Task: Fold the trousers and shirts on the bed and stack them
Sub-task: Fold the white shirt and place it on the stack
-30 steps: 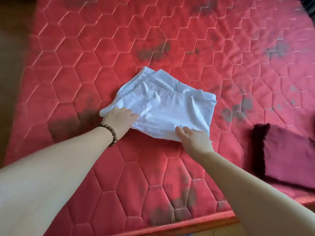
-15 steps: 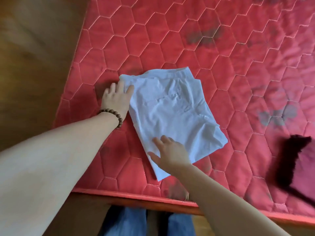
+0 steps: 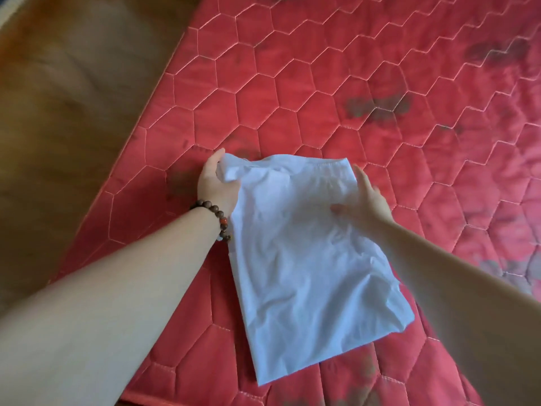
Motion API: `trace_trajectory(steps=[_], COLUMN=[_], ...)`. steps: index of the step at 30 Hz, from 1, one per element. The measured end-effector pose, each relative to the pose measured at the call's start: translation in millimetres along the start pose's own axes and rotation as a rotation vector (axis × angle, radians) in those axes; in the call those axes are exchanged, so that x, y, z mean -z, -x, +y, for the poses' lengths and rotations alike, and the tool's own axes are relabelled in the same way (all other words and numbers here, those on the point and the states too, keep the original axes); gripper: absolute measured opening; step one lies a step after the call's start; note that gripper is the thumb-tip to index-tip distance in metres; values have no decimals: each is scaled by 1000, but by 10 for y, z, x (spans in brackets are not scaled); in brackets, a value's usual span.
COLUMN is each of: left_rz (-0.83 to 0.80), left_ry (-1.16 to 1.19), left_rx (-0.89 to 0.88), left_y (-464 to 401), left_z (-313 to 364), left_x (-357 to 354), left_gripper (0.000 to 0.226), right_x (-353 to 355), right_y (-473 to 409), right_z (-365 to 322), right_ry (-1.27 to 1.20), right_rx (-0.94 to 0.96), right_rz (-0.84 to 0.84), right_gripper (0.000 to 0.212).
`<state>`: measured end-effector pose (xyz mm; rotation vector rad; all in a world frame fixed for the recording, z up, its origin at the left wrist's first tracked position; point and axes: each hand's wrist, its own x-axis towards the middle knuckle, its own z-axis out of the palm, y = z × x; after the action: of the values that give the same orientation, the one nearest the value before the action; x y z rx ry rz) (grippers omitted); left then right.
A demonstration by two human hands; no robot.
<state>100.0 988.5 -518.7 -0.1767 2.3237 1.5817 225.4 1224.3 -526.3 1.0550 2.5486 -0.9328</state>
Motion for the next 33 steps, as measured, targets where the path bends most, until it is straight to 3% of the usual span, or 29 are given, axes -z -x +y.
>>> trace_trajectory(steps=[2,5,9,12,15,17,19,22,25,27,31,33], left_rz=[-6,18,135,-9,-263,-385,-383,-297,-223,-236,-261,-166], left_ry=[-19,-8,-372,-647,-872,-1047,-1177,-1205,-1182,-1215,-1159,-1098], left_rx=[-70,-224,-396,-633,-856,-797,-716,-652,-621,-551,-428,-477], left_y=[-69,-190,-218,-11,237,320,288,198,199,222,211,305], left_z=[150,409,479,307,29,-137,-295,-449,-508,-494,-262,-158], left_x=[-10,-24,-73,-190,-439,-614,-714,-705,-669,-683,-740,-770], left_gripper=[66,64,70,63,59,62,64,67,72,73,70,60], right_x=[58,201,339,228,-163,-449,-642,-651,-479,-373,-283,-303], right_y=[27,174,258,293,331,328,248,139,135,142,135,257], right_z=[-3,49,125,17,-201,-285,-227,39,344,446,289,138], right_ry=[-106,-178,161,295,384,426,455,507,491,490,511,483], right_rx=[70,190,73,197,487,535,522,459,251,169,144,241], right_rz=[-22,155,349,432,287,69,-20,80,196,157,181,279], right_gripper=[87,83,82,63,55,60,59,57,60,59,57,53])
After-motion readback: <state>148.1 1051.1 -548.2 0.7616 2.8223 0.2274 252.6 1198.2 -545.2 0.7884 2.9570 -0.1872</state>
